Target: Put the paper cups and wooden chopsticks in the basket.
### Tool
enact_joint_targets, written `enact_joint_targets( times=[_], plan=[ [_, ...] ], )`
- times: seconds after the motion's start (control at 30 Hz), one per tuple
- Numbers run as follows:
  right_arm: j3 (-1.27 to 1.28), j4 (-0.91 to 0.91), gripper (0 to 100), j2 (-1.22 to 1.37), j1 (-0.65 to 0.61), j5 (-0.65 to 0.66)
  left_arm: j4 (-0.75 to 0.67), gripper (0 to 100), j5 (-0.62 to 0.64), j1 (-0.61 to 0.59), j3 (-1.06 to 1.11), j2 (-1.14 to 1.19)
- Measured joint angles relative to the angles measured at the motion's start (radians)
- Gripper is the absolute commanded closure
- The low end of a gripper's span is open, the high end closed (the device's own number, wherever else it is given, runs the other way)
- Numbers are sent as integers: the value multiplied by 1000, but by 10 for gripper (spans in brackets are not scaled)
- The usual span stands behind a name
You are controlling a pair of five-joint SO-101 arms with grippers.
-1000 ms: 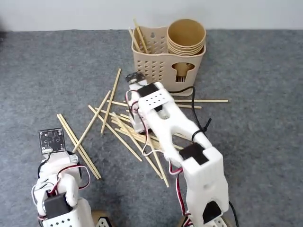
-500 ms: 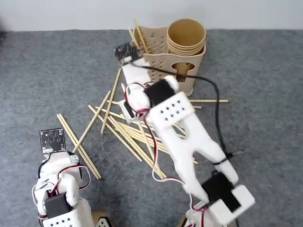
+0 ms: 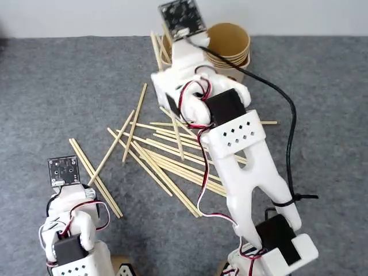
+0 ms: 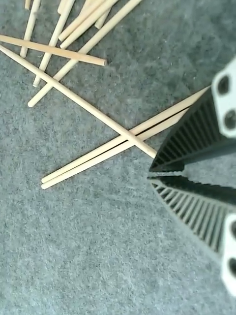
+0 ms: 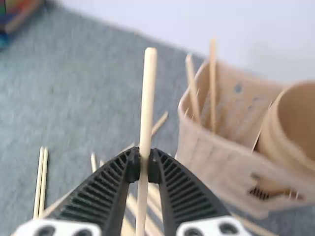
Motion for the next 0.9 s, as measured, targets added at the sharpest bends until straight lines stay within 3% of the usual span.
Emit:
enact_joint_targets(
  times=[0.43,0.73,0.9],
  plan=[
    [5,-626,991,0,92,8,0,987,-3,0,0,0],
    [269,-1135,991,84,121,279,0,987,-6,0,0,0],
    [322,-1198,973,107,121,305,0,987,-6,0,0,0]
  ],
)
